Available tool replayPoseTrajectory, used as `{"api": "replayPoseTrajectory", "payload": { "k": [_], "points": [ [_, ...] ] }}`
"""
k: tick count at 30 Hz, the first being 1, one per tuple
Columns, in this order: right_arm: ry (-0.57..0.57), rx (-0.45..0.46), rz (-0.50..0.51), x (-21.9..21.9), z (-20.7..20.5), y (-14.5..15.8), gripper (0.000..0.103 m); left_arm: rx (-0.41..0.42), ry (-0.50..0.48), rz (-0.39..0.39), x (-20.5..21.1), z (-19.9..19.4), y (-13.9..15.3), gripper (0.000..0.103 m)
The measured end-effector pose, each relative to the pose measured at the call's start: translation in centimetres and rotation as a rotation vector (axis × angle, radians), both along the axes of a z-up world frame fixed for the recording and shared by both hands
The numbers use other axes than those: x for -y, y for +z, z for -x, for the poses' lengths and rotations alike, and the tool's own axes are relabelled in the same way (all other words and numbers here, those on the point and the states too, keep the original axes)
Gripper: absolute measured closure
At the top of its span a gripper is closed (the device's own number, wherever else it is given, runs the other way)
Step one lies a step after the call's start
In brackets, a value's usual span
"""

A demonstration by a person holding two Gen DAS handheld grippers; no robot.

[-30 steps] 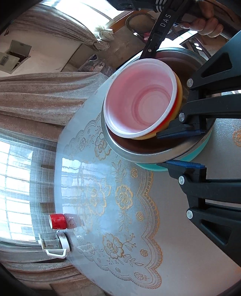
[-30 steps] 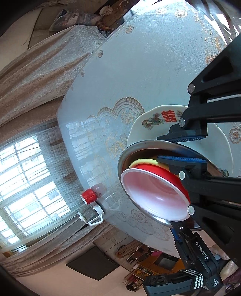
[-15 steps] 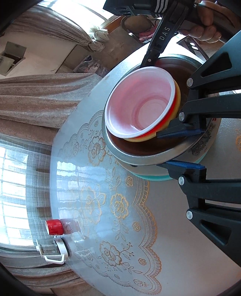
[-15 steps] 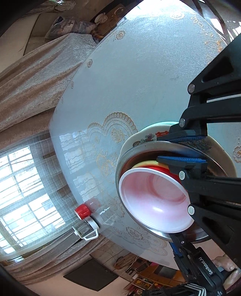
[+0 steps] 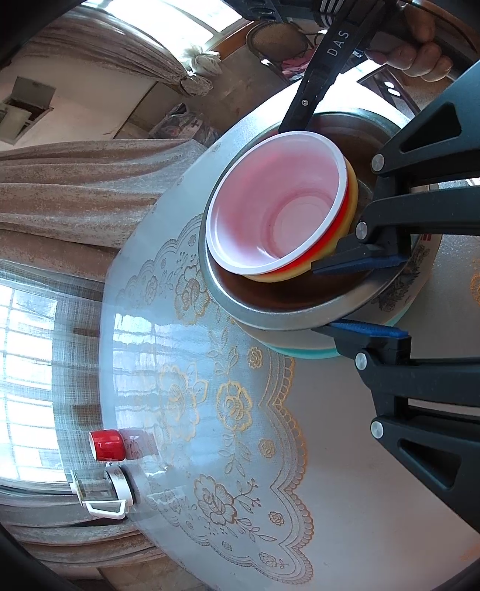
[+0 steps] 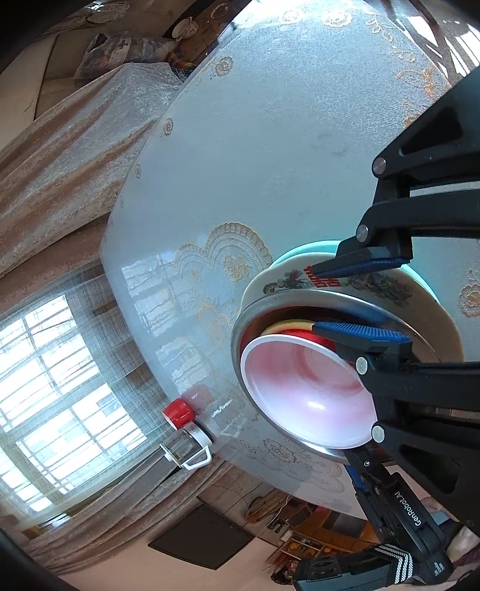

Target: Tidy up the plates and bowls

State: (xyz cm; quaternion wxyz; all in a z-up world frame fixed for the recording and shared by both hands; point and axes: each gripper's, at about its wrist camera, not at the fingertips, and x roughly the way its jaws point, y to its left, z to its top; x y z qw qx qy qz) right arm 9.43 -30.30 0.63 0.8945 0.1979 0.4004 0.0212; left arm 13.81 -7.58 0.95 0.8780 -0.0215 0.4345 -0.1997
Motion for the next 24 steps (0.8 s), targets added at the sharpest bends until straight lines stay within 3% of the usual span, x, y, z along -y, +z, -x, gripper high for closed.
{"api": "replayPoseTrajectory", "payload": {
  "k": [10,15,24],
  "points": [
    [-0.001,0.009,-0.017,-0.2,0.8,-0.3,0.074,0.025,0.012,-0.026,0.1,0.9,0.4,0.076],
    [0.010,0.018,-0.003,-0.9,0.8,-0.3,0.084,0.027,0.020,-0.033,0.2,0.8,0.3,0.076],
    [0.011,0.021,0.003,-1.2,0.8,-0.5,0.084,0.043,0.045,-0.059,0.5,1.0,0.3,0.073]
  ]
}}
